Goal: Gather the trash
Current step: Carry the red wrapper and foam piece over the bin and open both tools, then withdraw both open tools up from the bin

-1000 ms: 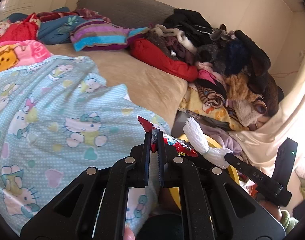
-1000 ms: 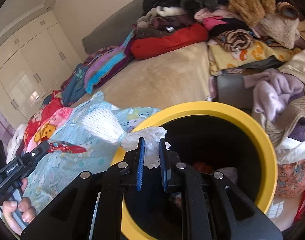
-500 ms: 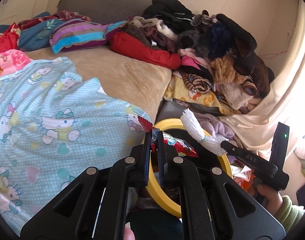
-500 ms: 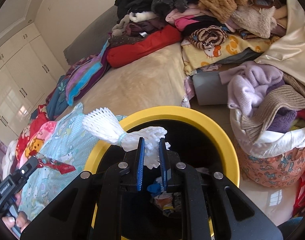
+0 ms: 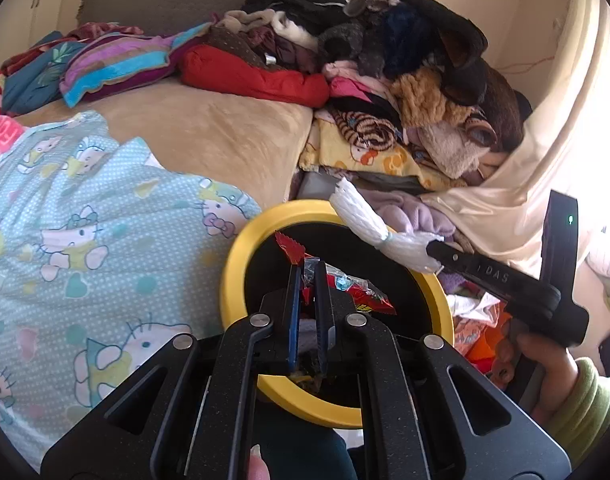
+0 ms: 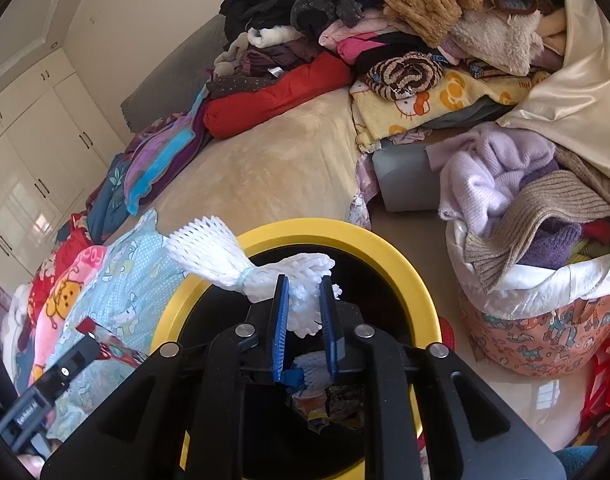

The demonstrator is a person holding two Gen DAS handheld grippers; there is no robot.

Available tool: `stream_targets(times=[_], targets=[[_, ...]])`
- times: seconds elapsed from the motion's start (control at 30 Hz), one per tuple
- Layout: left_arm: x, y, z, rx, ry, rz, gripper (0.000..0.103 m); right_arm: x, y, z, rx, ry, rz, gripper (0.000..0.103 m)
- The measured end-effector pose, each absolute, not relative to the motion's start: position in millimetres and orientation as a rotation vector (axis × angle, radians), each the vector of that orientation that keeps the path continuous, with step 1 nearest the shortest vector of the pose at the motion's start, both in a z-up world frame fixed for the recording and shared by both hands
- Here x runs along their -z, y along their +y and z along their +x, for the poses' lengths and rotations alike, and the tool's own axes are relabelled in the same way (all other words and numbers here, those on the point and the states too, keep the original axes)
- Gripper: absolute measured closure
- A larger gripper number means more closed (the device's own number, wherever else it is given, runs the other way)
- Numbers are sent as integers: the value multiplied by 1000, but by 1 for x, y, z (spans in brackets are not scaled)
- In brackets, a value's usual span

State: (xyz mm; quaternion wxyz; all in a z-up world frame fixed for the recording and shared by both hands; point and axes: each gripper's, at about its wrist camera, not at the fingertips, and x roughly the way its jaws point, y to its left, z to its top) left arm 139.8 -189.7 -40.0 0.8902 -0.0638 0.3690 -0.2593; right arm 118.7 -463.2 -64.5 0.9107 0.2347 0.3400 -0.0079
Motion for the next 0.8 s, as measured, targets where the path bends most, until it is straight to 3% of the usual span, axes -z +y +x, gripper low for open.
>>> stream_targets(times=[0.2,0.4,0.6,0.8], targets=[[46,-203,140,557,787,-106,100,65,-467,117,8,713,496,85],[52,-210,141,571,812,-90,95,64,-464,118,1,735,500,75],[54,-210,142,569,834,-92,66,60,-460,115,-2,754,484,64],[50,-199,138,538,831,-97,43,44,-453,108,-9,747,435,41]])
